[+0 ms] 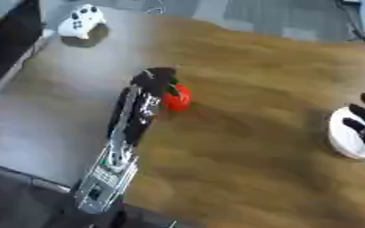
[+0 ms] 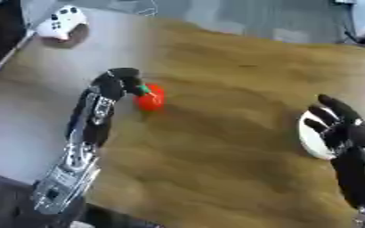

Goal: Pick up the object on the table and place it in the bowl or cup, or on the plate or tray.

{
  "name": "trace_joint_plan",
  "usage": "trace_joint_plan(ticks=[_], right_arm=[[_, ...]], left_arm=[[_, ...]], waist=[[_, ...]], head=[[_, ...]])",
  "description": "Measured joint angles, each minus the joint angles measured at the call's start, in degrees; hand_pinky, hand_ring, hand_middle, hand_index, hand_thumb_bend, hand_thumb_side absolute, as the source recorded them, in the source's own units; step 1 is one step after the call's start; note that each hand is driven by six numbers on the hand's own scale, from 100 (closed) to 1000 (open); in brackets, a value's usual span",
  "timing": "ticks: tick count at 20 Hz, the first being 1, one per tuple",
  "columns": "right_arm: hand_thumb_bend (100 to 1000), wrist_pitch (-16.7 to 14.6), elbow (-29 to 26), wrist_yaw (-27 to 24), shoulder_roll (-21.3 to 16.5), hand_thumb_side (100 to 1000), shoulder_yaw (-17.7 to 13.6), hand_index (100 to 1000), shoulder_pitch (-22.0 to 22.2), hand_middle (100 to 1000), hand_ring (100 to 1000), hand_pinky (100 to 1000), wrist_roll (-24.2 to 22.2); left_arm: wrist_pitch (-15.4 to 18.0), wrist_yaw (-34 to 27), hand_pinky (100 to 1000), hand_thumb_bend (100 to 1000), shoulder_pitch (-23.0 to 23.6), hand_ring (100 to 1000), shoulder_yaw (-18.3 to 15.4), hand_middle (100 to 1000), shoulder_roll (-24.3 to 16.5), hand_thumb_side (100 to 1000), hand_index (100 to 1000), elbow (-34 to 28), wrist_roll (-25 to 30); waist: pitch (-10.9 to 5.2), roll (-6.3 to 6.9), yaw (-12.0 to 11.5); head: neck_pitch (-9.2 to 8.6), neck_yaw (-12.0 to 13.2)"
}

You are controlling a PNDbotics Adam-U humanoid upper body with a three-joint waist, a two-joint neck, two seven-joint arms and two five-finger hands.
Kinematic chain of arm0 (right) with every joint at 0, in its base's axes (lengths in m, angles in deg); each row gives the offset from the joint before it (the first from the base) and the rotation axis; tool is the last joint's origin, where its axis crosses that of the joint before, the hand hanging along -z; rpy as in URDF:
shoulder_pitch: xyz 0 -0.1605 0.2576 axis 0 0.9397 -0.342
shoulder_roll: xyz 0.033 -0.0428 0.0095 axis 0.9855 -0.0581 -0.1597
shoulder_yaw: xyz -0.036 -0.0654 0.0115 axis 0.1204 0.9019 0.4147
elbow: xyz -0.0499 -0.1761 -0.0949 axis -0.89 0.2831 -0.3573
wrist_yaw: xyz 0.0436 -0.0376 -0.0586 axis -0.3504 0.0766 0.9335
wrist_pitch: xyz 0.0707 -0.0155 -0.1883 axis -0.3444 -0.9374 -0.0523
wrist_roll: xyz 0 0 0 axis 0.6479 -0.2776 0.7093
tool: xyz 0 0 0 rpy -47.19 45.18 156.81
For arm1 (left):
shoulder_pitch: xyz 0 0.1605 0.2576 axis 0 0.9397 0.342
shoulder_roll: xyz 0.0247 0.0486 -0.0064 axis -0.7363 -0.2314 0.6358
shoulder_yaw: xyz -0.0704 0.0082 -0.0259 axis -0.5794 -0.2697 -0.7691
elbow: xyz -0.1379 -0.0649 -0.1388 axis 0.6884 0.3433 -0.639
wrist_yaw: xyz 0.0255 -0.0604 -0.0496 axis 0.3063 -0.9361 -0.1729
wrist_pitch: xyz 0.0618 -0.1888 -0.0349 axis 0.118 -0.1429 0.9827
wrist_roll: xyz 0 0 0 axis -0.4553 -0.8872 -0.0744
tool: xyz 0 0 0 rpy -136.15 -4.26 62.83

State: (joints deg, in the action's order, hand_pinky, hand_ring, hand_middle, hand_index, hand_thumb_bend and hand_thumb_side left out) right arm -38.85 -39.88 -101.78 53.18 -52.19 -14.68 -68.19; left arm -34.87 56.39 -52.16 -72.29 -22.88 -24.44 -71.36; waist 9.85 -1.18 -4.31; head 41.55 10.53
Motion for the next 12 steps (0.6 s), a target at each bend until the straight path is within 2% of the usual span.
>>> trace_joint_plan(ticks=[12], right_arm=[[100, 1.0, 0.2, -0.6, 0.6, 909, 0.6, 969, -0.4, 964, 944, 918, -0.7]], left_arm=[[0.2, 0.0, 652, 552, 0.1, 526, 0.0, 539, 0.2, 871, 720, 0.3, -0.2]], waist=[[-0.21, 0.25, 0.3]], head=[[0.04, 0.0]])
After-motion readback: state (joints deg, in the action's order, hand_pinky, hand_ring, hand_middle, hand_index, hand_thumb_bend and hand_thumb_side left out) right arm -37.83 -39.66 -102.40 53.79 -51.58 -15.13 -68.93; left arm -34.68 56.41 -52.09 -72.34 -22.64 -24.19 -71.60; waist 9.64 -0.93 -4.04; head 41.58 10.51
